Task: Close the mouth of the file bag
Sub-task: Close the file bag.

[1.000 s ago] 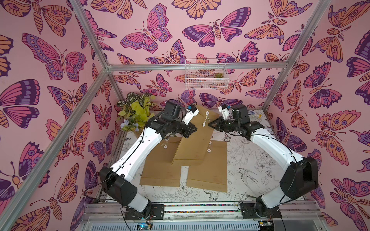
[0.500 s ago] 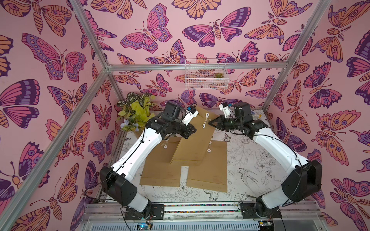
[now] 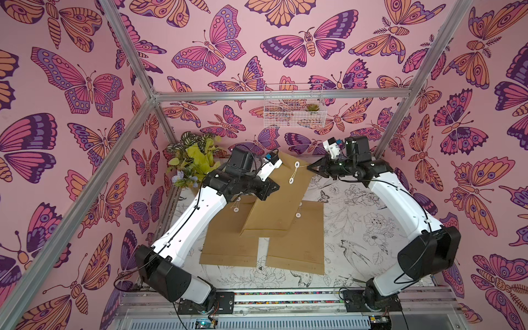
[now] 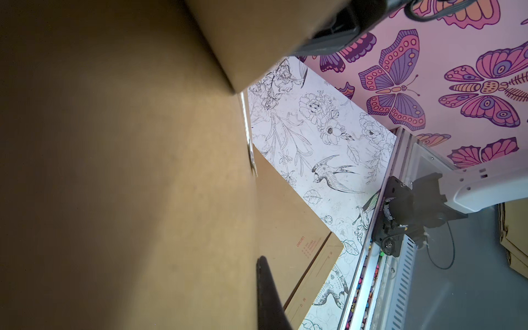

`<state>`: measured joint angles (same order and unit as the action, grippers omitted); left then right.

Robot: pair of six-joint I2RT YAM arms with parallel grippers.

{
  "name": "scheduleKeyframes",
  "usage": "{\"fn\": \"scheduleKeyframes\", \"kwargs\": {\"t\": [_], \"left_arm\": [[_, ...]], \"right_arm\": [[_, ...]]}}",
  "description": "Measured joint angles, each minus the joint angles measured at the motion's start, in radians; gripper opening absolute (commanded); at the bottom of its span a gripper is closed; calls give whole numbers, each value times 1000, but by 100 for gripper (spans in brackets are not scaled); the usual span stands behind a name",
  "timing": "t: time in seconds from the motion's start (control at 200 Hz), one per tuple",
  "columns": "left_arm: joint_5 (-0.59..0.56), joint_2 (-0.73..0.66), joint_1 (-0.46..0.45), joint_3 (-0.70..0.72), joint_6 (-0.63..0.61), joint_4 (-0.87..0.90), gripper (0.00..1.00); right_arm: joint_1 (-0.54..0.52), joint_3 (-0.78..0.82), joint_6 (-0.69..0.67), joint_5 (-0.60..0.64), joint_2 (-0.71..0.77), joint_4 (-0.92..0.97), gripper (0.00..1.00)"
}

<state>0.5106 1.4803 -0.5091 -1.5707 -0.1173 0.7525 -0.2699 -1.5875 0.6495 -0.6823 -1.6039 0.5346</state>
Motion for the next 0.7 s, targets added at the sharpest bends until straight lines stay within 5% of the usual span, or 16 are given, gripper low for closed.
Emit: {"fn": "scheduleKeyframes", "kwargs": {"t": [0.701], "left_arm": [[49,0,-16,40,-29,-9,0]], "right_arm": [[-95,-303,-35,0,-97,199,0]]}}
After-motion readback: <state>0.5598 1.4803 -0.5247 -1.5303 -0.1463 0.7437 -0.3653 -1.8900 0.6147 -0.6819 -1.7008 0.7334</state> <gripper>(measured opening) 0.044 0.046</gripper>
